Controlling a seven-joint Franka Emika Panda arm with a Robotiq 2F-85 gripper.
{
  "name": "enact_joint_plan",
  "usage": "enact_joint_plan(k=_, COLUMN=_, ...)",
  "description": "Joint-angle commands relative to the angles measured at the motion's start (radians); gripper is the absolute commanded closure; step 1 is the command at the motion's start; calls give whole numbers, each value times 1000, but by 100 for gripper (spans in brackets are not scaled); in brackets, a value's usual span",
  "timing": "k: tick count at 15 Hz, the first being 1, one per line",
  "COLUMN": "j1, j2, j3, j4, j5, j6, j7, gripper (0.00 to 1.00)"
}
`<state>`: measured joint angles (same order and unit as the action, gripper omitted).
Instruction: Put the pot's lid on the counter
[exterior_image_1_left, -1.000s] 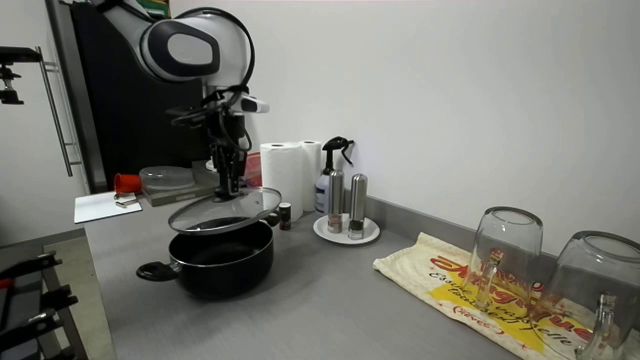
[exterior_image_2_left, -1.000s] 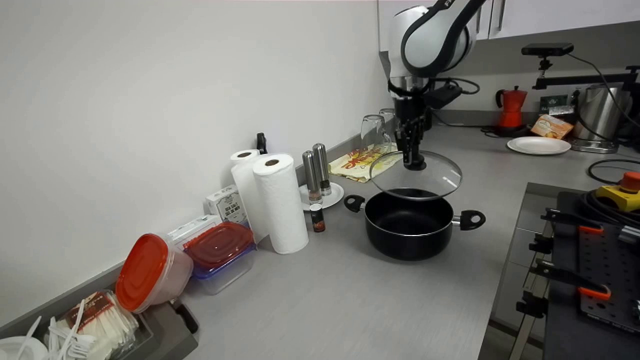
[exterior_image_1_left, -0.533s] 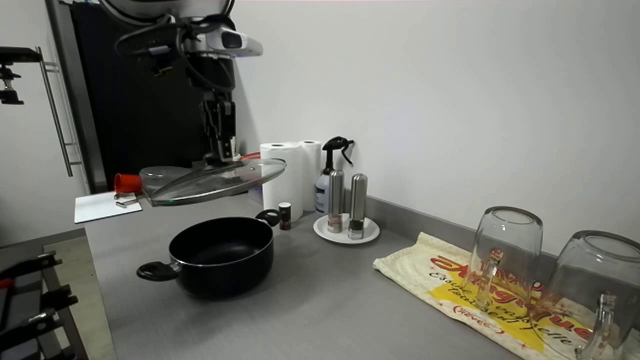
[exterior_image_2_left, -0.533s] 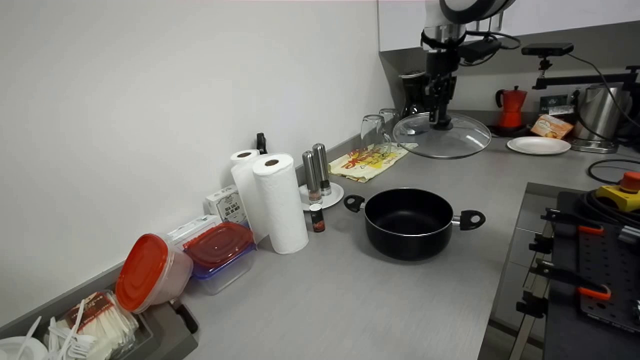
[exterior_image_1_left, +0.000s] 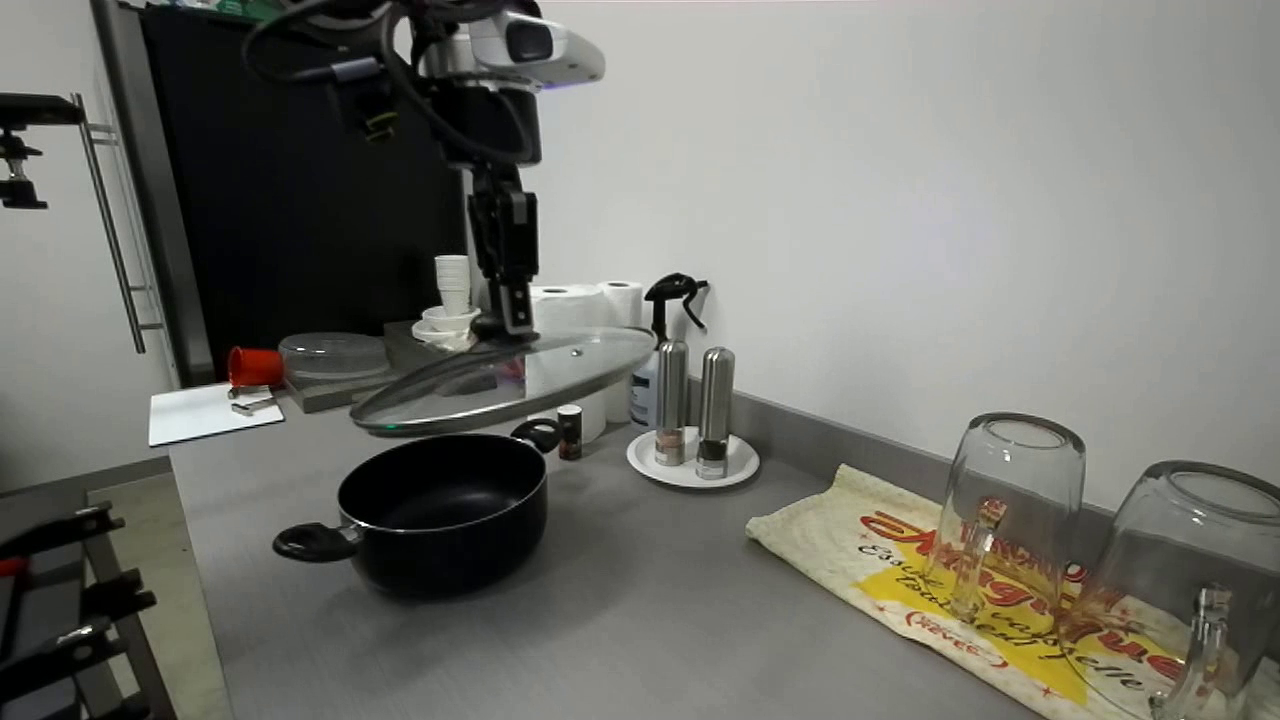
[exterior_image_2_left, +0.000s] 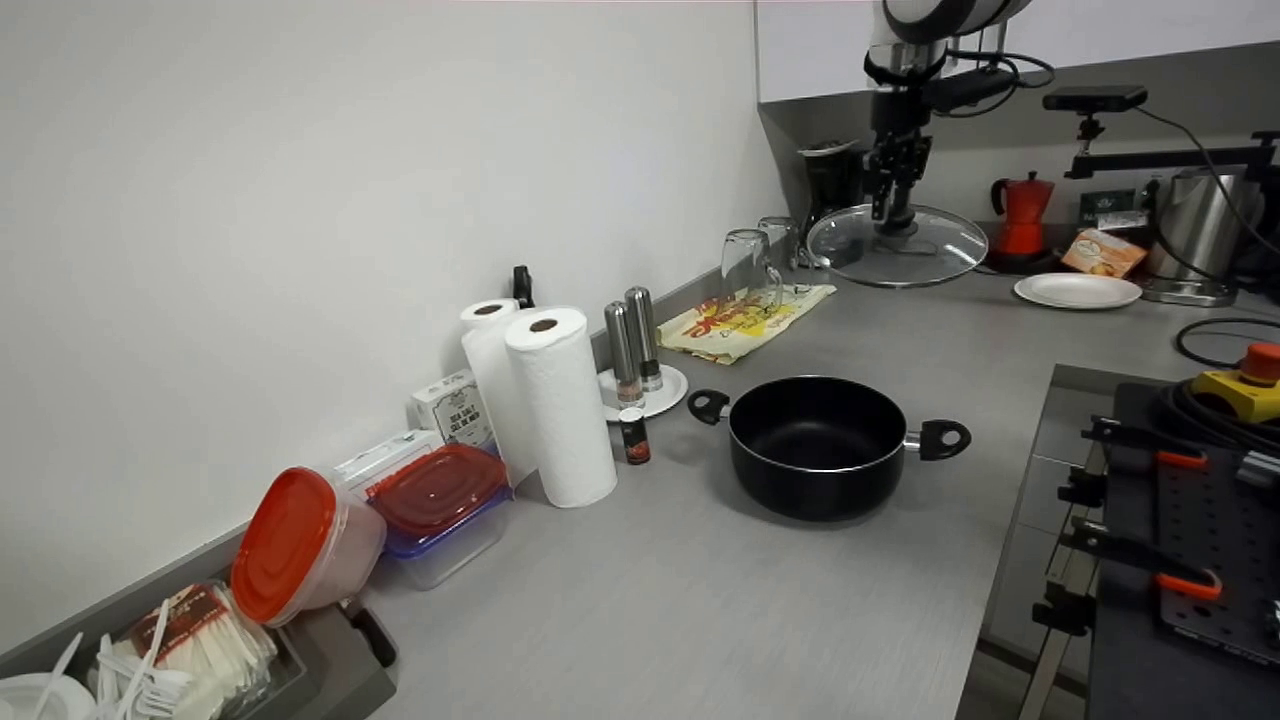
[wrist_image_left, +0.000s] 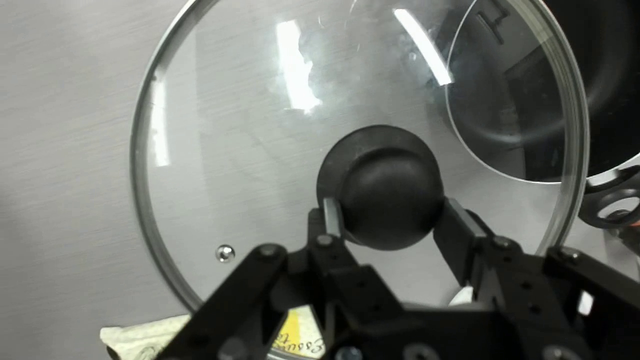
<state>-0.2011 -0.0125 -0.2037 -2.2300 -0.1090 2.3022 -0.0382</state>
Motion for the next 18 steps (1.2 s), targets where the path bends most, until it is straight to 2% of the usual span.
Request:
enact_joint_plan(k=1, j1=-21, j2=208, j3=-18, j4=154, j5=25, j6=25, j7=-6, gripper=76)
enact_joint_plan(k=7, j1=-85, j2=468, j3=-3, j4=278, j5=99, j6=73, j7=-31, gripper=76)
enact_joint_plan(k=14, j1=-161, j2=623, j3=4, j4=328, j5=175, j6=122, j7=-33, gripper=76)
enact_joint_plan(k=18, j1=-205, j2=705, j3=33, j4=360, j5=220, j6=147, j7=-49, gripper=76)
